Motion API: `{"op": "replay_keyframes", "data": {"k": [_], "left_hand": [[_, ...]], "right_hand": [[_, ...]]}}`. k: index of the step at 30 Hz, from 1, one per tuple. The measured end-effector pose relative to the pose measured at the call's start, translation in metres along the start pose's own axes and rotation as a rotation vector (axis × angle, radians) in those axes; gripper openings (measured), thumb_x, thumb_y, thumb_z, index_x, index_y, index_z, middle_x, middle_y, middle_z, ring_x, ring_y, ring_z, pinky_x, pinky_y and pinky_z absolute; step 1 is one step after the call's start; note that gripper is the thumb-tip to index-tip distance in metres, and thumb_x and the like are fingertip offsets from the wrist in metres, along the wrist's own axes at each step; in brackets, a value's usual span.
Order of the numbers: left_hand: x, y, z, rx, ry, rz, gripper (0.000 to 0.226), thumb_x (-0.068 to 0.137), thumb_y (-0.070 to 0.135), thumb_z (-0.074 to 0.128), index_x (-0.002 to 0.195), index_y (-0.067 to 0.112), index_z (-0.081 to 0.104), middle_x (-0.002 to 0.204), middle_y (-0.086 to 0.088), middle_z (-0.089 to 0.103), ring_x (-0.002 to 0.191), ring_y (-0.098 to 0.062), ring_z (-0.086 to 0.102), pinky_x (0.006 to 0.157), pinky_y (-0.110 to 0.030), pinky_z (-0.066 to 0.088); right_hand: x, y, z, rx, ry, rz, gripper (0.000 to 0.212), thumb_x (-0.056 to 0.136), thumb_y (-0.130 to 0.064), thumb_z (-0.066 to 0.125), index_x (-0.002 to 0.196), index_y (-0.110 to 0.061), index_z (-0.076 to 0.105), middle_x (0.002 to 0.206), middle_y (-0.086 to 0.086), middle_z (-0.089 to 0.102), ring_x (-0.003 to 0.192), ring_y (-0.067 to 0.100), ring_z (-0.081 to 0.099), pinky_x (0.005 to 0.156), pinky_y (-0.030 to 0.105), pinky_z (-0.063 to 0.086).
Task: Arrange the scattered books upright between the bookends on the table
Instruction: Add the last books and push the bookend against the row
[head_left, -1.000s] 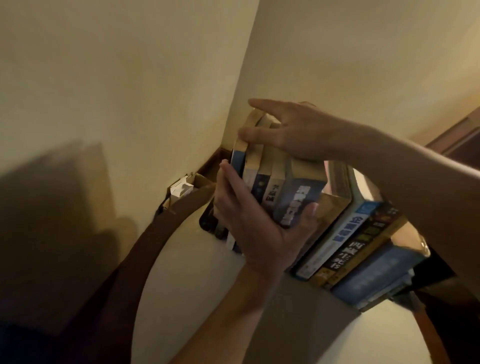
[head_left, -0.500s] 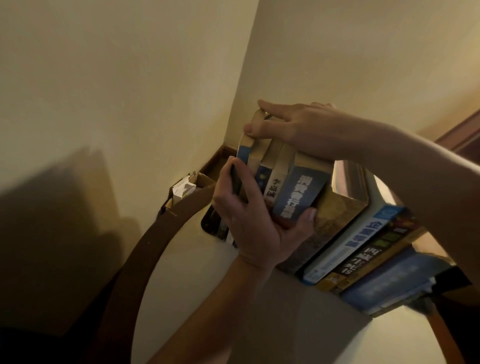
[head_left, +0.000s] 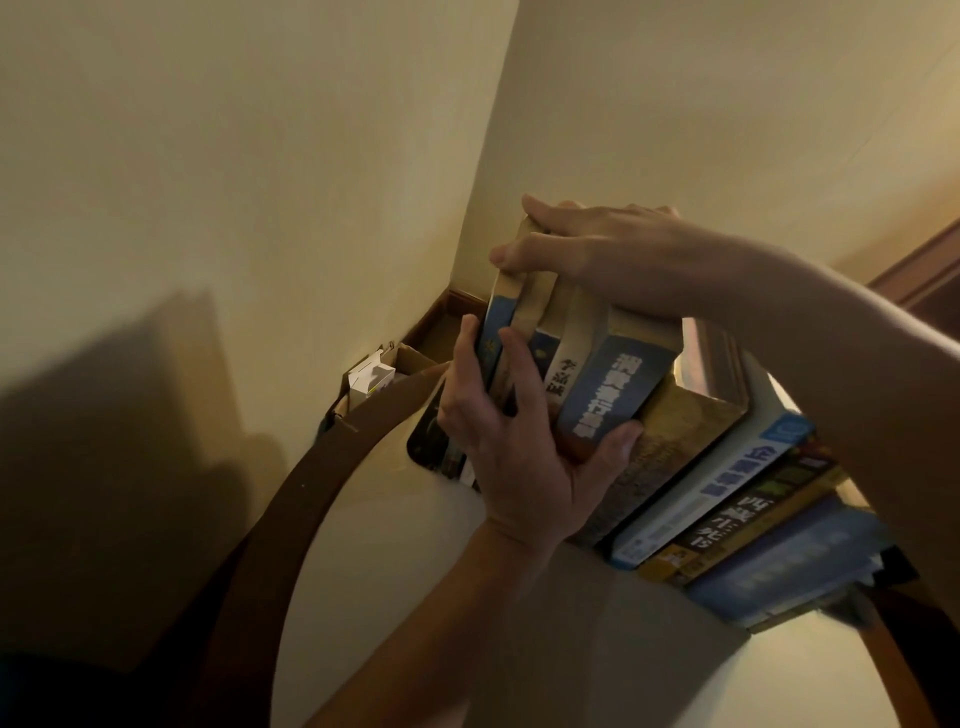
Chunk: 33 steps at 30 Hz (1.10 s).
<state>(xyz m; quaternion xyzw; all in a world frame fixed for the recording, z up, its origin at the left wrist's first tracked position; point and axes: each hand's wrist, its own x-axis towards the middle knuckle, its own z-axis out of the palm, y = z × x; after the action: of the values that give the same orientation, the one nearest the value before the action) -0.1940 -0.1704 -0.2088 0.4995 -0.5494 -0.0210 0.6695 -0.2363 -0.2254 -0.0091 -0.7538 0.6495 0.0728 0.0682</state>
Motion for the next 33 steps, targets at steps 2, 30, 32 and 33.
{"op": "replay_keyframes", "data": {"k": [2,30,32,33], "left_hand": [[0.001,0.000,0.001,-0.002,0.002,0.005,0.087,0.090,0.079,0.031,0.153,0.020,0.017,0.155,-0.015,0.021,0.142,-0.033,0.026,0.111,-0.053,0.033],[0.001,0.015,0.005,-0.045,0.088,-0.108,0.058,0.107,0.048,0.014,0.153,0.016,0.030,0.156,-0.017,0.026,0.136,-0.033,0.038,0.104,-0.056,0.037],[0.000,0.014,0.006,-0.052,0.101,-0.100,0.055,0.107,0.045,0.015,0.153,0.018,0.031,0.156,-0.018,0.027,0.136,-0.032,0.038,0.104,-0.056,0.037],[0.000,0.013,0.007,-0.049,0.102,-0.093,0.055,0.107,0.046,0.016,0.153,0.020,0.030,0.156,-0.017,0.027,0.137,-0.032,0.038,0.104,-0.056,0.037]], "right_hand": [[-0.003,-0.003,-0.001,0.008,-0.003,0.010,0.091,0.083,-0.088,0.027,0.159,-0.039,0.016,0.166,-0.009,0.017,0.152,0.024,0.019,0.117,0.055,0.011],[-0.016,-0.006,0.000,0.086,0.065,-0.031,0.078,0.089,-0.077,0.038,0.156,-0.039,0.028,0.163,-0.006,0.029,0.148,0.021,0.026,0.118,0.044,0.017],[-0.015,-0.005,0.001,0.087,0.051,-0.025,0.080,0.088,-0.078,0.039,0.157,-0.039,0.027,0.163,-0.006,0.028,0.149,0.021,0.026,0.119,0.045,0.017],[-0.015,-0.005,0.000,0.088,0.047,-0.021,0.081,0.087,-0.079,0.039,0.157,-0.040,0.026,0.163,-0.005,0.029,0.149,0.022,0.026,0.119,0.046,0.018]]}}
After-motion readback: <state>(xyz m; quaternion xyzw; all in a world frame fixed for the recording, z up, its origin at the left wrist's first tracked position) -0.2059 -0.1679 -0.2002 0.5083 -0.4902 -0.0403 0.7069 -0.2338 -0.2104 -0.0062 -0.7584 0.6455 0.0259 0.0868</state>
